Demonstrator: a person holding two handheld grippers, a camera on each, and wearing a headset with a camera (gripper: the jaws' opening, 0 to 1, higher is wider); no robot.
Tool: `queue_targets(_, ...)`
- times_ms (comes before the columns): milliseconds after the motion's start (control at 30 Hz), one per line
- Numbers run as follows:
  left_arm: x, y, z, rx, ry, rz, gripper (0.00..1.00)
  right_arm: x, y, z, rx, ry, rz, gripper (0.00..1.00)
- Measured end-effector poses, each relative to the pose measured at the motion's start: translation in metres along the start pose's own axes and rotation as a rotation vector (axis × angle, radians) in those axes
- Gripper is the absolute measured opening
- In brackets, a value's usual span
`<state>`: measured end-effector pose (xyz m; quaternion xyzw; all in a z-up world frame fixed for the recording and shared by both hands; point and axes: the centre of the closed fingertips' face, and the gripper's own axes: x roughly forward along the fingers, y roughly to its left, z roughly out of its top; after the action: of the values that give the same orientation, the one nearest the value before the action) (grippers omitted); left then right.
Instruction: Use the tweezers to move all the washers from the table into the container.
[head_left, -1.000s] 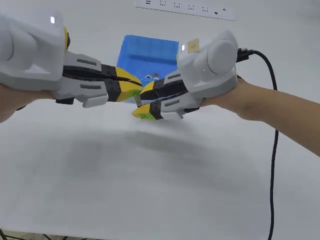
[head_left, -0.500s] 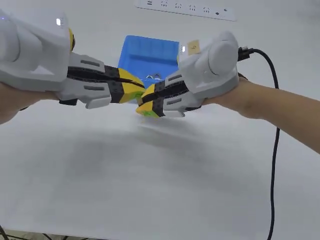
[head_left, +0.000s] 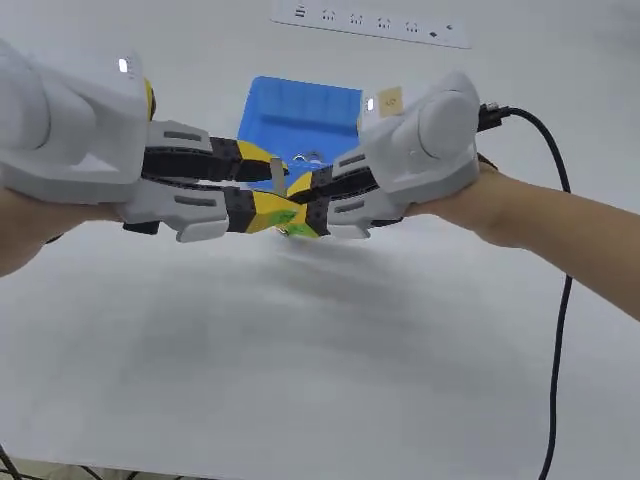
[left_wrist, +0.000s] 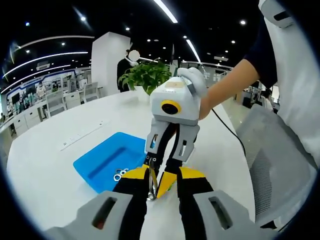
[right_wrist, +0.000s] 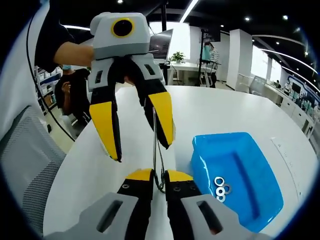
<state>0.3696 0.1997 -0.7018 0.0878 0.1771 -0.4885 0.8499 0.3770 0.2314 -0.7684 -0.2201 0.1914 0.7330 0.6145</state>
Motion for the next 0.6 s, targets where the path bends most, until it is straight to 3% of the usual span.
queue_targets(33, -0.002, 0.002, 0.000, -0.002, -0.005, 0.008, 0.27, -0.001, 0.000, 0.001, 0.001, -0.001, -0.002, 0.10)
queue_targets(67, -0.005, 0.006, 0.004, 0.010, -0.037, 0.033, 0.30, -0.002, 0.001, 0.002, 0.003, -0.005, -0.006, 0.10)
queue_targets(167, -0.012, 0.012, 0.009, -0.038, -0.087, 0.064, 0.40, -0.005, 0.003, 0.005, 0.008, -0.008, -0.015, 0.10)
queue_targets(367, -0.021, 0.015, 0.006, -0.004, -0.073, 0.098, 0.48, -0.012, 0.009, 0.012, 0.002, -0.023, -0.026, 0.10)
queue_targets(600, -0.024, 0.001, 0.010, 0.024, -0.063, 0.125, 0.64, -0.033, 0.022, 0.020, -0.007, -0.039, -0.040, 0.10)
